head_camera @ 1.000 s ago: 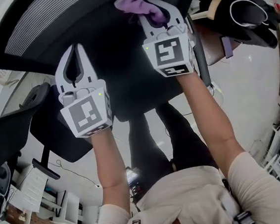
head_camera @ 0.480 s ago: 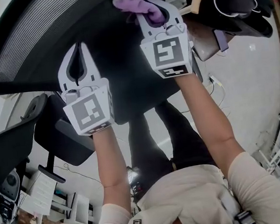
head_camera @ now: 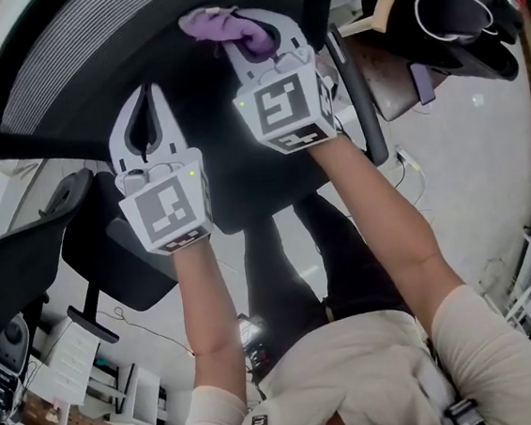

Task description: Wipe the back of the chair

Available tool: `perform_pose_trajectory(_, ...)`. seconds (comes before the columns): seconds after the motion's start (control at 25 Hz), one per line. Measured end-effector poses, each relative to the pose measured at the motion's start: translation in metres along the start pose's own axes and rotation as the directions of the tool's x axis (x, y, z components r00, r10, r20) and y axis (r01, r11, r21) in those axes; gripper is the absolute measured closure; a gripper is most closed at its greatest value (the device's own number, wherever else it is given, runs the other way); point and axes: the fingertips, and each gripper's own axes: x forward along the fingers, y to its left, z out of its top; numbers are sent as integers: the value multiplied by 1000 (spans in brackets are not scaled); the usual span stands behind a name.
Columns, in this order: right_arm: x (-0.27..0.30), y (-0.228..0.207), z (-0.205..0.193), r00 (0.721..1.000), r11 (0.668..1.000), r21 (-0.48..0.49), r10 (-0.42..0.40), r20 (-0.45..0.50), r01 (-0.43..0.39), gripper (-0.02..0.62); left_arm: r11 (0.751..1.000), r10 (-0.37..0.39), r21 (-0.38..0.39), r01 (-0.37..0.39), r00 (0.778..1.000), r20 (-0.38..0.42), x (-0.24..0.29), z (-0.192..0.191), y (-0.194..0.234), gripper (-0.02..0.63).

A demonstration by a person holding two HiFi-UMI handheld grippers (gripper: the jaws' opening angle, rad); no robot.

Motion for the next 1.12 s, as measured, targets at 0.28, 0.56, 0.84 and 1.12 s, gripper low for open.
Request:
perform_pose_trajectory(0.28,28,73,28,991,989,-48,136,-14,-137,534,998,68,-4,-68,998,-16,-25,-9,44,600)
perform_pose_trajectory(0.56,43,126,46,977,974,-76,212,-11,-213,534,992,124,-7,-124,992,-37,-46,-27,81,600)
perform_pose_trajectory(0.84,33,129,51,976,974,-67,213,-33,-215,534,987,157,-17,-158,986,-52,-72,-29,106,600)
perform_pose_trajectory(1.12,0,119,77,980,978,-75,195,-25,-196,534,987,160,-6,-160,987,-33,-91,5,108,600)
